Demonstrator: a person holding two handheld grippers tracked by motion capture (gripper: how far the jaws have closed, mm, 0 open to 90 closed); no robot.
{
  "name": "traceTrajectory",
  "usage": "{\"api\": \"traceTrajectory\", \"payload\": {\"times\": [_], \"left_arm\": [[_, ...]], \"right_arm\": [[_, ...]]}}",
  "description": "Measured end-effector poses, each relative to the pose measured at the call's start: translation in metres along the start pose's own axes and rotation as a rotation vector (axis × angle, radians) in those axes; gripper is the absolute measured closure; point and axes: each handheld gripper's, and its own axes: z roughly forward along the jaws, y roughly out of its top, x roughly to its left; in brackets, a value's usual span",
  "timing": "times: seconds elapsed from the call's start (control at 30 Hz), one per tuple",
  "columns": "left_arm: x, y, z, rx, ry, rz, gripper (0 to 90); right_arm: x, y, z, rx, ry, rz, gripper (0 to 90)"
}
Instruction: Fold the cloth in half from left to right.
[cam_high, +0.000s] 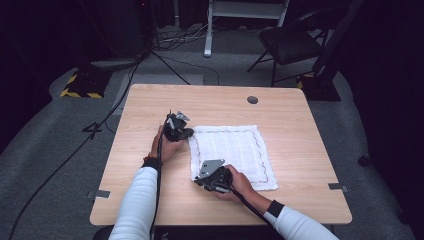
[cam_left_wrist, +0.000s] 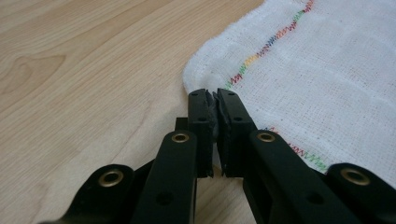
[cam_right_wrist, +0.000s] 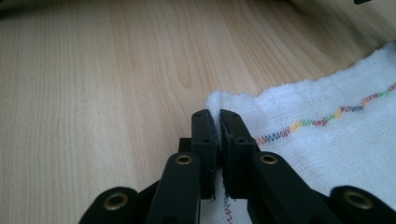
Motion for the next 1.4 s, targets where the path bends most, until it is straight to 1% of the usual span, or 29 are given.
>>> {"api": "traceTrajectory", "payload": {"times": [0.17,0.2,0.27,0.3,0.33,0.37,0.43,0.47,0.53,0.6,0.73,0.8,0.83,0.93,1.0,1.1,1.27,1.37,1.4], "left_arm": [[0.004,-0.003,-0.010,-0.002,0.003,0.002,85.1],[0.005,-0.003,-0.013,0.003,0.004,0.009,85.2],[0.006,-0.005,-0.016,0.000,0.010,0.005,85.2],[0.007,-0.006,-0.019,0.001,0.009,0.014,85.2],[0.008,-0.007,-0.021,0.000,0.007,0.008,85.3],[0.009,-0.008,-0.024,0.006,0.012,0.021,85.3],[0.010,-0.011,-0.029,-0.001,0.012,0.011,85.3],[0.012,-0.012,-0.032,0.003,0.013,0.020,85.4],[0.012,-0.015,-0.038,-0.008,0.015,0.007,85.4],[0.012,-0.015,-0.045,-0.015,0.018,0.021,85.4],[0.010,-0.015,-0.053,-0.032,0.027,0.030,85.5],[0.009,-0.014,-0.054,-0.044,0.022,0.030,85.5],[0.007,-0.012,-0.054,-0.049,0.027,0.035,85.5],[0.005,-0.009,-0.052,-0.062,0.018,0.029,85.6],[0.003,-0.004,-0.051,-0.063,0.013,0.040,85.6],[-0.003,0.004,-0.048,-0.075,0.012,0.042,85.5],[-0.013,0.017,-0.043,-0.076,0.006,0.074,85.6],[-0.019,0.025,-0.039,-0.084,-0.001,0.071,85.6],[-0.021,0.027,-0.037,-0.086,0.001,0.078,85.6]], "right_arm": [[0.003,0.006,0.003,-0.011,0.009,-0.006,85.4],[0.004,0.008,0.004,-0.016,0.009,-0.009,85.4],[0.006,0.011,0.005,-0.018,0.010,-0.012,85.4],[0.007,0.012,0.006,-0.020,0.013,-0.012,85.5],[0.008,0.014,0.006,-0.024,0.015,-0.017,85.5],[0.009,0.016,0.007,-0.029,0.018,-0.015,85.4],[0.010,0.019,0.007,-0.037,0.021,-0.016,85.5],[0.011,0.021,0.008,-0.042,0.023,-0.019,85.5],[0.013,0.024,0.008,-0.050,0.025,-0.022,85.5],[0.015,0.028,0.008,-0.058,0.025,-0.027,85.5],[0.016,0.033,0.003,-0.072,0.020,-0.037,85.5],[0.016,0.034,0.001,-0.079,0.013,-0.033,85.5],[0.015,0.034,-0.001,-0.080,0.011,-0.031,85.5],[0.013,0.034,-0.007,-0.089,0.004,-0.029,85.6],[0.011,0.033,-0.012,-0.095,0.003,-0.020,85.6],[0.008,0.030,-0.021,-0.106,-0.007,-0.008,85.6],[0.000,0.023,-0.039,-0.124,-0.024,0.012,85.7],[-0.003,0.016,-0.048,-0.132,-0.039,0.028,85.7],[-0.004,0.013,-0.052,-0.131,-0.044,0.032,85.7]]}}
